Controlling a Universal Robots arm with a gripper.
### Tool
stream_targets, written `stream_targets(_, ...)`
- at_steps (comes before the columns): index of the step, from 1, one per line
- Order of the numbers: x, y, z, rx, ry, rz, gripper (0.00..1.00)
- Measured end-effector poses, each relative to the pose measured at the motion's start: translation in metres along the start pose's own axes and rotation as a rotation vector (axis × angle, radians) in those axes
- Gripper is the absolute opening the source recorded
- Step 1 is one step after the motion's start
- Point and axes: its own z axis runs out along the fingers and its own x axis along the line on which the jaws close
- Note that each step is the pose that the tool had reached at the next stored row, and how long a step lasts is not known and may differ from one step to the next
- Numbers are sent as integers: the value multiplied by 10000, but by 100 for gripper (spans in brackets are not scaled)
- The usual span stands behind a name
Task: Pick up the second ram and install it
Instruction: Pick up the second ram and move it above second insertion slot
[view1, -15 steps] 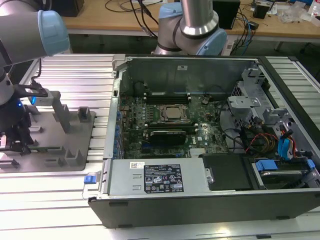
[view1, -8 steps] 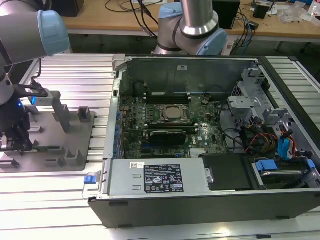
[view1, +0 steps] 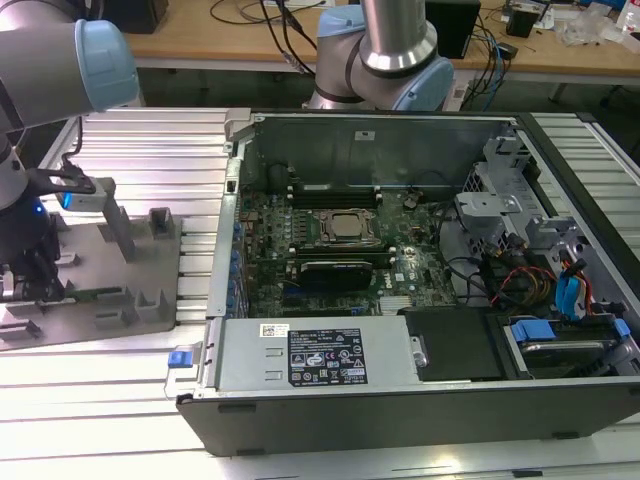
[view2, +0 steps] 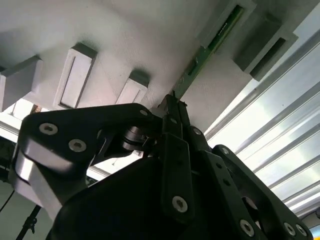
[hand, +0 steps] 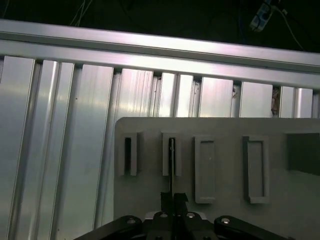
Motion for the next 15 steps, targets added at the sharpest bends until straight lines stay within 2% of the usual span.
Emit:
stream_targets(2,0,0,-1,0,0,0,9)
stream_targets(6,1,0,13,-16,-102,1411,9)
stream_targets(10,1,0,10,-14,-110,1497,9)
stream_targets(12,2,2,-32,-12,-110,1495,9)
stream_targets(15,2,3,-34,-10,-84,1160,9)
